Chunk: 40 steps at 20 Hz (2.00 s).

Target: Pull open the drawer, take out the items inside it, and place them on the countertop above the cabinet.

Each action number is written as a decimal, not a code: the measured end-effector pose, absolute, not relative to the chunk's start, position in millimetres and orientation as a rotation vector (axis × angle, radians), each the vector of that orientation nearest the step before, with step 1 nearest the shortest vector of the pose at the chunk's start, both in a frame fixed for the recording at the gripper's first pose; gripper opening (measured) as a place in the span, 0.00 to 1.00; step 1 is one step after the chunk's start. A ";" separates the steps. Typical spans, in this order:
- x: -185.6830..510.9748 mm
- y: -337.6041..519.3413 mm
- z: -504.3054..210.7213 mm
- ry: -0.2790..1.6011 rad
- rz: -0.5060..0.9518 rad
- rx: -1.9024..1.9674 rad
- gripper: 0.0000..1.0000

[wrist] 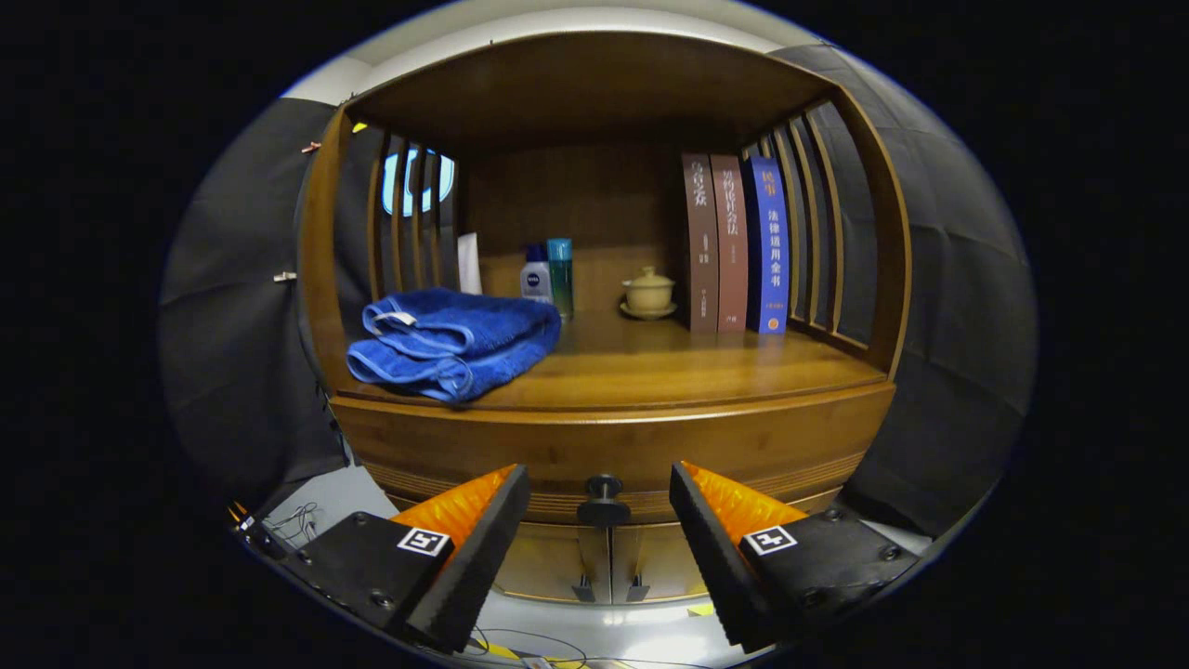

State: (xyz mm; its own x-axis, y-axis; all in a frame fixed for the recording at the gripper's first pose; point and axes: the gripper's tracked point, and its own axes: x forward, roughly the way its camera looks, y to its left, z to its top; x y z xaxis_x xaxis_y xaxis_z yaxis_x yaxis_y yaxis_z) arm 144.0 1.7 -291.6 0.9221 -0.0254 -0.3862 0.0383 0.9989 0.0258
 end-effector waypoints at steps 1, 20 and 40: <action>145.7 2.3 -298.0 0.404 -0.037 0.030 0.98; 152.5 -2.0 -364.4 0.568 -0.057 0.035 0.33; -4.6 2.5 -344.4 0.654 -0.066 0.051 0.33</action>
State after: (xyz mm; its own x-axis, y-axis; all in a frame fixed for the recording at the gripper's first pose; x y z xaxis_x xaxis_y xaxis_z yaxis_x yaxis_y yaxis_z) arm -4.6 2.5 -344.4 0.7918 -0.0454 -0.6091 0.0775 0.9966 0.0264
